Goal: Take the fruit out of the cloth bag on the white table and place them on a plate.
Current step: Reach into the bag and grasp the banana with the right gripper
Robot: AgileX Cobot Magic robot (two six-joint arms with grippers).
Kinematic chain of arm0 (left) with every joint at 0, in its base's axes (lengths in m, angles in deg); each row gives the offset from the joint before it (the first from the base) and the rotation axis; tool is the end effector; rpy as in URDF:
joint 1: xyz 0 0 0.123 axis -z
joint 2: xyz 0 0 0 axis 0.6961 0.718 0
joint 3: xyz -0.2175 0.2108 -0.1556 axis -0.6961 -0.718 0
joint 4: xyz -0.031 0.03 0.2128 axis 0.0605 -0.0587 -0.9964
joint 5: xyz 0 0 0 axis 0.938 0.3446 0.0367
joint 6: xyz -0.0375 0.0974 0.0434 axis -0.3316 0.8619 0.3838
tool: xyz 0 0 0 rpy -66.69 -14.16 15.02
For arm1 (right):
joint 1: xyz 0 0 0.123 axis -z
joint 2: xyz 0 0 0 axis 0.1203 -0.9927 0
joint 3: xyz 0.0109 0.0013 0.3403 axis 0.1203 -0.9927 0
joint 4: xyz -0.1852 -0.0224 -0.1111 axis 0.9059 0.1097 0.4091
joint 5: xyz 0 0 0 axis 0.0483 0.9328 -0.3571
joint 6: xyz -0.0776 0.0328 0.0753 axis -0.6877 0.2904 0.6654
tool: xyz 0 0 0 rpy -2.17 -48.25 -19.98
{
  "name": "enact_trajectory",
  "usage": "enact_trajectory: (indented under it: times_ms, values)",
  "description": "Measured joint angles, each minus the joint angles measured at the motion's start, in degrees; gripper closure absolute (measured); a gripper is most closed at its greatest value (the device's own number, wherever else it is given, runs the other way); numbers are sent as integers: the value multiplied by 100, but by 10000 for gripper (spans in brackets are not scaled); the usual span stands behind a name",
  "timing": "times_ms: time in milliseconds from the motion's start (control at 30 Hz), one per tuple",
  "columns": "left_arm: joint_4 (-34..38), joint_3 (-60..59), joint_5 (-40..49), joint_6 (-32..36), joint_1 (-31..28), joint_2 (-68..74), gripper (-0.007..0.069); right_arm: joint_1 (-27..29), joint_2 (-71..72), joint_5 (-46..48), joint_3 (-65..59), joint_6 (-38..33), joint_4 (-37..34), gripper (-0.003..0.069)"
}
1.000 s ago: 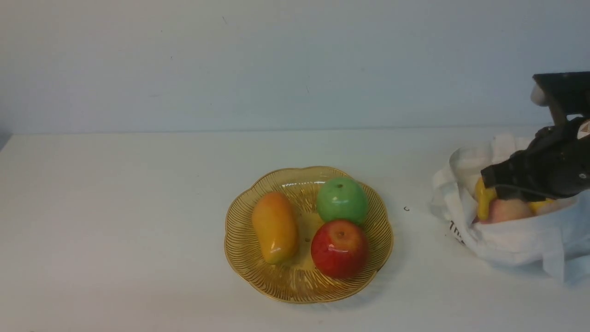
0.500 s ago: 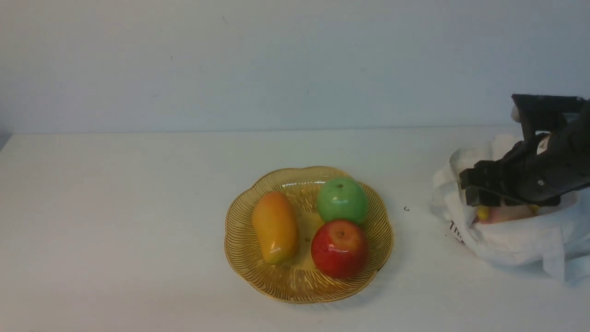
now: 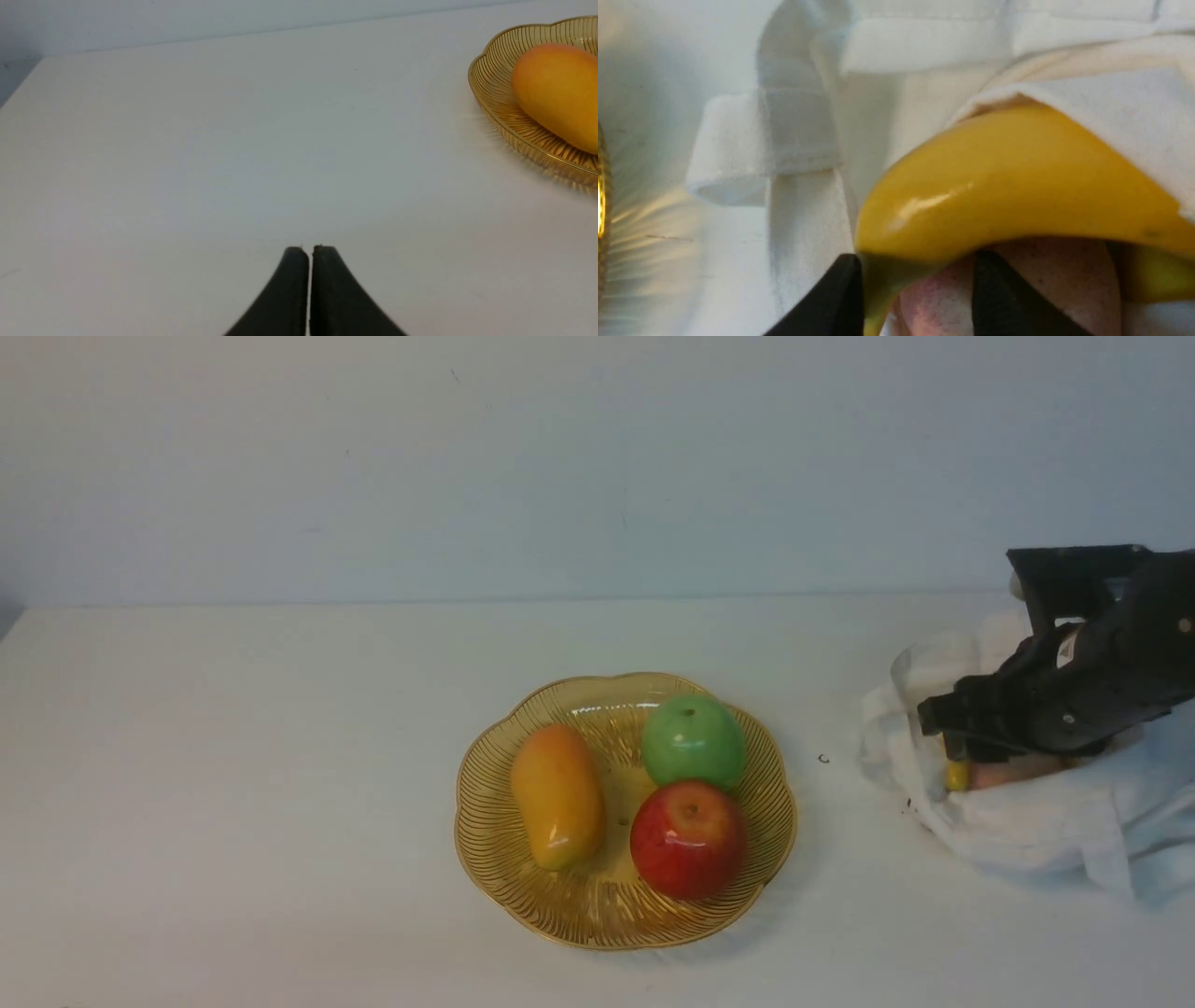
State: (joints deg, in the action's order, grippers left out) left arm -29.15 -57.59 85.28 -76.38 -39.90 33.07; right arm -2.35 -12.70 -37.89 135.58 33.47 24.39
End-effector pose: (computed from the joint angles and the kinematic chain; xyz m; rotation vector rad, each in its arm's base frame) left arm -0.0178 0.0037 0.1636 0.1138 1.8817 0.0142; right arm 0.3211 0.0508 0.2526 -0.0812 2.7312 0.0565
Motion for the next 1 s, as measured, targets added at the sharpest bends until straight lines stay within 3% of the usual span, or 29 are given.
enact_trajectory:
  times_ms: [167, 267, 400, 633, 767, 1000]
  values:
    - [0, 0, 0, 0, 0, 0, 632, 0, 6, 137, 4, 5, 13, 608]
    - [0, 0, 0, 0, 0, 0, 632, 0, 120, 330, 4, -1, 8, 659]
    - [0, 0, 0, 0, 0, 0, 632, 0, 483, 521, 4, -62, -233, 671]
    - [0, 0, 0, 6, 0, 0, 632, 0, 467, 600, 4, -87, -961, 657]
    - [0, 0, 0, 6, 0, 0, 632, 0, 288, 525, 4, -101, -1023, 600]
    - [0, 0, 0, 6, 0, 0, 632, 0, 192, 325, 4, 128, -848, 370]
